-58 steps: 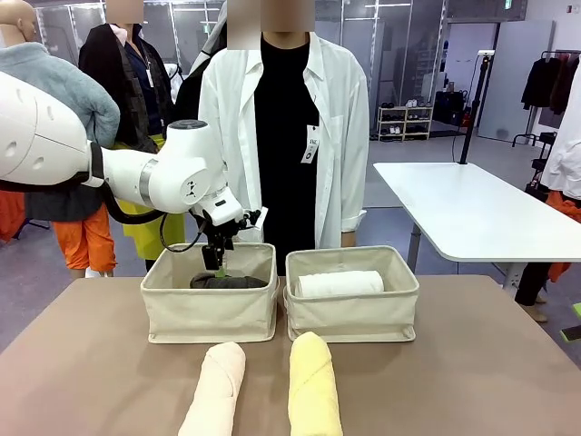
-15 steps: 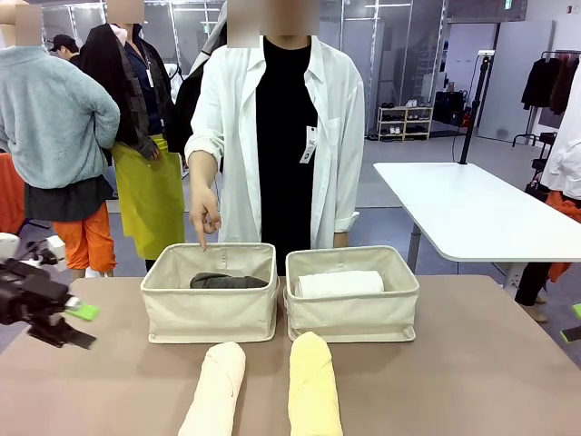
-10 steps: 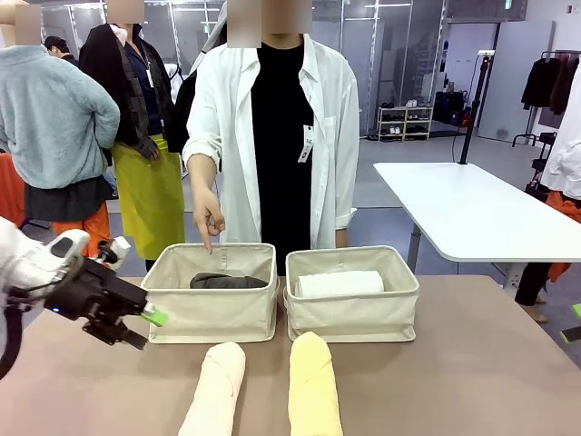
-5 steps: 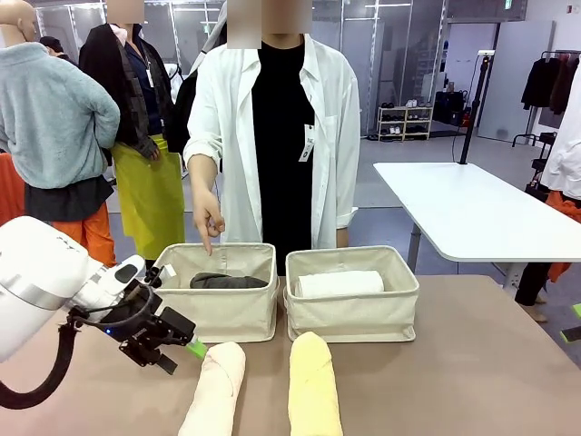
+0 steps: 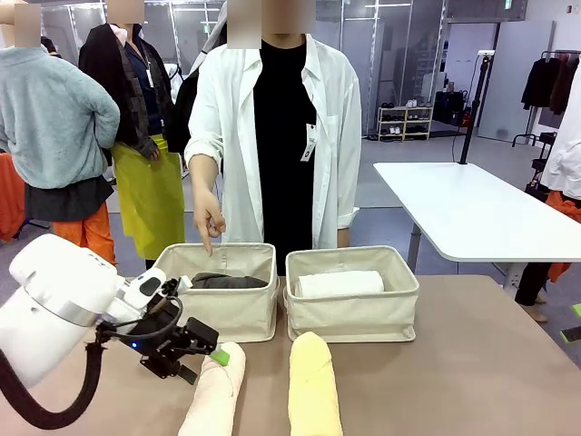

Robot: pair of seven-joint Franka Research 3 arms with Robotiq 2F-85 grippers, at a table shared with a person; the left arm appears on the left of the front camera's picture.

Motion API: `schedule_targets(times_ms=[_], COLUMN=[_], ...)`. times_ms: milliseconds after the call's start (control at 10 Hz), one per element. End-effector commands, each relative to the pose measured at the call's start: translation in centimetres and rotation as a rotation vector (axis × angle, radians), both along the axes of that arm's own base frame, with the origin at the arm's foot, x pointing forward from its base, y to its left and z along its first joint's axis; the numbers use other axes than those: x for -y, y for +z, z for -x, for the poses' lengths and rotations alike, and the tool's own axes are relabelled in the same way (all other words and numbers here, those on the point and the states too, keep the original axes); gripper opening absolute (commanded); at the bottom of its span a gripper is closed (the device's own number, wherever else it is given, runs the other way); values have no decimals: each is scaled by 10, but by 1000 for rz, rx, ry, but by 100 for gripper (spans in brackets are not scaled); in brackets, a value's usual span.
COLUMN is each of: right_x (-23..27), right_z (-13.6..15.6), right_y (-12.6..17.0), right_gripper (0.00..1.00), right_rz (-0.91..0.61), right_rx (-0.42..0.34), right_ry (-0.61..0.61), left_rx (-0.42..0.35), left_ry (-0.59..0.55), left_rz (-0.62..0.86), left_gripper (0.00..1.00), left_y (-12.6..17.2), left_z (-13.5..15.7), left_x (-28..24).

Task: Divide the towels into two baskets.
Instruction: Pick up one hotel-folded towel from the bottom of the table and place it in the Fabric basket indicated by the person.

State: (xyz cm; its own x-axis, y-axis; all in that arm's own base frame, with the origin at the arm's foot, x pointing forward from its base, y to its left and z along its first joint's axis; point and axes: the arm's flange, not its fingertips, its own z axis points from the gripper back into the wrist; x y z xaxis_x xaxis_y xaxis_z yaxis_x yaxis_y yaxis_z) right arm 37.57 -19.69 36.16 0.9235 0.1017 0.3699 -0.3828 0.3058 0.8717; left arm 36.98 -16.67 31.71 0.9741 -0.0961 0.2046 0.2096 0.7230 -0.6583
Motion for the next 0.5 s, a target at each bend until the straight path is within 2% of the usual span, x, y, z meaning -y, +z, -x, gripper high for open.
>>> schedule_targets(times_ms=[0, 400], right_x=[-2, -2], right_z=[2, 2], right_y=[2, 2], right_gripper=[94, 94], right_rz=[11, 11], right_rx=[9, 9], right_ry=[-5, -5], left_rx=[15, 9], left_ry=[29, 18], left_rz=[-10, -33], left_gripper=[100, 100], left_y=[-15, -28], left_z=[38, 43], left_x=[0, 13])
